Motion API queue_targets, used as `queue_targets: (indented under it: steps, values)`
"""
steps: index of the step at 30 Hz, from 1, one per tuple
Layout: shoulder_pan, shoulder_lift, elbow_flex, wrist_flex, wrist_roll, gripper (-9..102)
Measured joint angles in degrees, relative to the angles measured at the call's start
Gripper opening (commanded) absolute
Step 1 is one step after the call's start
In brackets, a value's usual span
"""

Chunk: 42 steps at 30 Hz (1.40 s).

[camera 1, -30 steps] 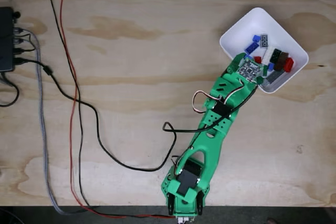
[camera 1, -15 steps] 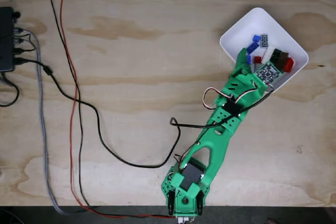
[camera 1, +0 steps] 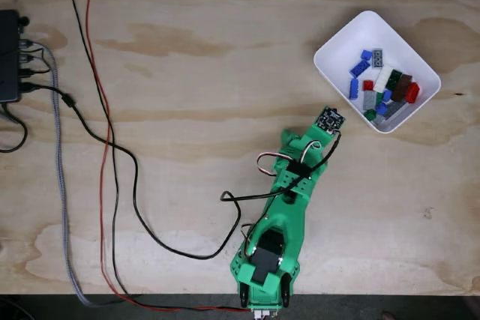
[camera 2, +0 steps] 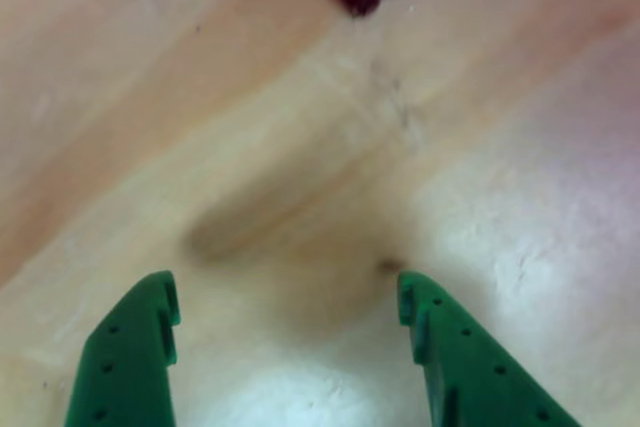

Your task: Put all lego bricks in the bin.

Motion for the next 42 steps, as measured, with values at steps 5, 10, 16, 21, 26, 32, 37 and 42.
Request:
queue_targets:
  steps: [5,10,16,21,26,32,37,42]
  values:
    - [0.79,-0.18,2.02,-15.64,-4.13,23]
    - [-0.53,-0.18,6.06,-24.43,-7.73,22]
    - [-0.09,-6.94,7.56,-34.80,-10.28,23]
    - [2.64,-13.62,7.56,-41.84,-11.43,23]
    - [4.13,-17.23,7.56,-45.70,-11.78,21]
    - [4.22,-20.74,7.47,-49.66,-10.63,19]
    - [4.22,-23.99,5.89,-52.82,-10.63,18]
    - [4.31,-27.77,4.04,-56.51,-10.72,17]
